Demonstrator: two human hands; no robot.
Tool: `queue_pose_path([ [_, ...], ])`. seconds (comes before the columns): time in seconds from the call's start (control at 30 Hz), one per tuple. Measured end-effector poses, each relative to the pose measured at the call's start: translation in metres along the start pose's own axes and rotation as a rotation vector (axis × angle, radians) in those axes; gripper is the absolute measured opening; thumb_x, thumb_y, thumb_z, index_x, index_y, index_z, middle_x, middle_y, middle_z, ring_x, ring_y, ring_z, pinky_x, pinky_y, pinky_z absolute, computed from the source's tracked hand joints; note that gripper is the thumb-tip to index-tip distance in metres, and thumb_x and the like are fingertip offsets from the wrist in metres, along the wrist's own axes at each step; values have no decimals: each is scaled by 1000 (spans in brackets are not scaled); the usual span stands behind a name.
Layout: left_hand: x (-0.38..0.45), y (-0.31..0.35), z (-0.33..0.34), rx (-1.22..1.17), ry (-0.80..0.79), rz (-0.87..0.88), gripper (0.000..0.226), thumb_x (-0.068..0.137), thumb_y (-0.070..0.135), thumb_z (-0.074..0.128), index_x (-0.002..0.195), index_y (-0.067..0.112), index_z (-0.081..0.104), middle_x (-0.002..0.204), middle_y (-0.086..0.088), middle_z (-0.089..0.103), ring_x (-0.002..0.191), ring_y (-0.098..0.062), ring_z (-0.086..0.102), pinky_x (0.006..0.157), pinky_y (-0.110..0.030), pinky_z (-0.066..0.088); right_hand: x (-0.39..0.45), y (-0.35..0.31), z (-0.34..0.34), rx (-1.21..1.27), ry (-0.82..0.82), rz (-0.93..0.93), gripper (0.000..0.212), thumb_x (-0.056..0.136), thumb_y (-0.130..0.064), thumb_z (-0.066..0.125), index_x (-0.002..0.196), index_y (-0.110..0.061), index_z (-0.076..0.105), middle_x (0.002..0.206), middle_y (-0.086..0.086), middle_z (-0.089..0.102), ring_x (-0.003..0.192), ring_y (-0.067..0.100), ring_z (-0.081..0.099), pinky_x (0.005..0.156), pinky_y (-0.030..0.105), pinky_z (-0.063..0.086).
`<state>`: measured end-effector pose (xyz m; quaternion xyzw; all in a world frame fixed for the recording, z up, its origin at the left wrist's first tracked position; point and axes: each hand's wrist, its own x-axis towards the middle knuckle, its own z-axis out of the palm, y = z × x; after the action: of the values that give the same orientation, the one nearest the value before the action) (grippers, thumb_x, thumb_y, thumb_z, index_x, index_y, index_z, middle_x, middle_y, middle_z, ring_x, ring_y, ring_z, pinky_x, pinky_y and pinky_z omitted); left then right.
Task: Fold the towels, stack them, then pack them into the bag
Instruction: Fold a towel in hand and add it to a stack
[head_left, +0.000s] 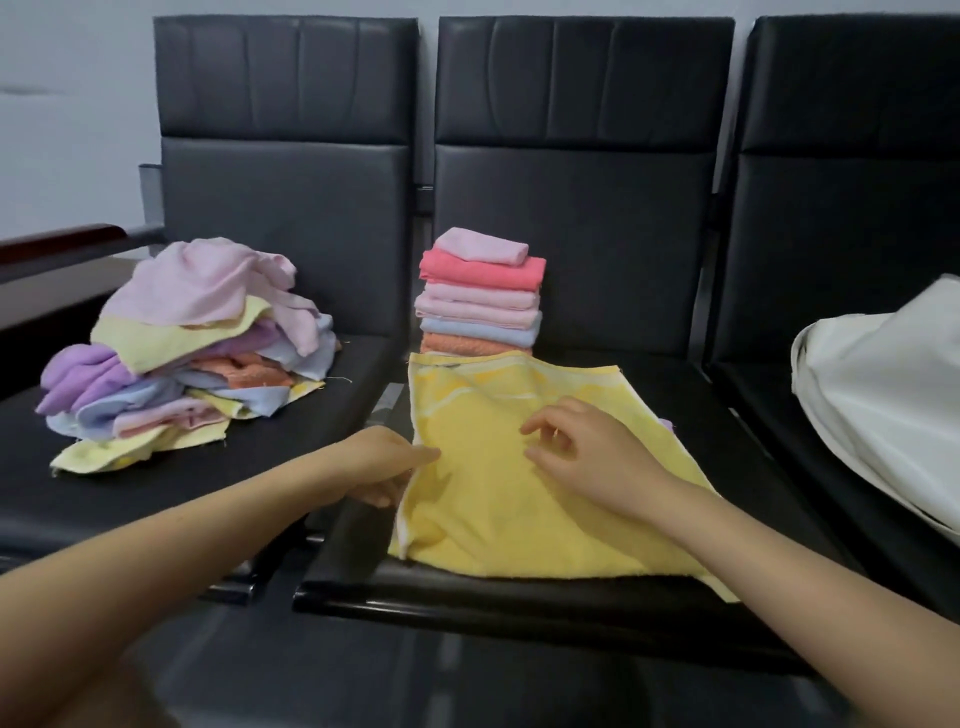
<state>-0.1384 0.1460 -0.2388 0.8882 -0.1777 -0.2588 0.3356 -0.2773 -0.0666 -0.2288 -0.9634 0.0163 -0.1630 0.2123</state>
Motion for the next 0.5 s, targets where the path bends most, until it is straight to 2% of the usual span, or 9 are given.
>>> queue_pose_path([
  [0.07, -24, -2, 6, 71, -57, 9, 43, 90, 51, 59, 89, 9, 69, 62, 1, 66, 56, -10, 60, 49, -19, 46, -16, -11, 0, -25, -37, -28, 12, 90, -35, 62, 99, -28, 65, 86, -12, 54, 73, 3, 48, 74, 27, 44],
  [0.13, -42, -6, 12, 118, -98, 12, 37, 88, 49, 63, 84, 12, 66, 62, 1, 67, 52, -9, 60, 47, -18, 45, -30, -21, 2, -76, -96, -41, 13, 90, -41, 60, 91, -29, 64, 76, -14, 53, 71, 5, 50, 71, 27, 44],
  [0.2, -53, -11, 13, 145, -84, 8, 32, 86, 44, 67, 85, 12, 66, 68, -2, 69, 51, -9, 60, 46, -17, 45, -42, -28, 7, -149, -180, -56, 20, 89, -47, 60, 91, -27, 62, 73, -15, 51, 73, 5, 50, 69, 26, 42],
  [0.27, -59, -16, 11, 122, -65, -1, 24, 86, 35, 70, 80, 12, 64, 76, -5, 70, 51, -9, 60, 48, -17, 47, -53, -32, 13, -233, -266, -79, 30, 87, -54, 60, 98, -26, 58, 79, -15, 49, 78, 9, 51, 68, 27, 41],
  [0.4, -66, -21, 10, -173, -70, -16, 14, 88, 11, 68, 77, 6, 61, 73, -11, 68, 64, -14, 68, 63, -23, 57, -65, -32, 22, -311, -323, -111, 47, 84, -61, 60, 114, -26, 50, 94, -17, 40, 84, 8, 43, 69, 26, 34],
  [0.47, -69, -18, 11, -391, -30, 28, 19, 90, 1, 62, 72, 4, 56, 68, -14, 62, 69, -23, 66, 76, -33, 58, -66, -31, 22, -302, -319, -120, 47, 84, -61, 60, 116, -27, 49, 97, -18, 40, 86, 6, 41, 70, 25, 34],
  [0.5, -70, -14, 11, -488, -21, 71, 23, 91, -2, 57, 69, 4, 54, 64, -16, 59, 68, -27, 63, 77, -37, 56, -66, -31, 22, -297, -319, -129, 47, 85, -60, 60, 116, -27, 49, 100, -18, 40, 88, 6, 41, 71, 25, 35],
])
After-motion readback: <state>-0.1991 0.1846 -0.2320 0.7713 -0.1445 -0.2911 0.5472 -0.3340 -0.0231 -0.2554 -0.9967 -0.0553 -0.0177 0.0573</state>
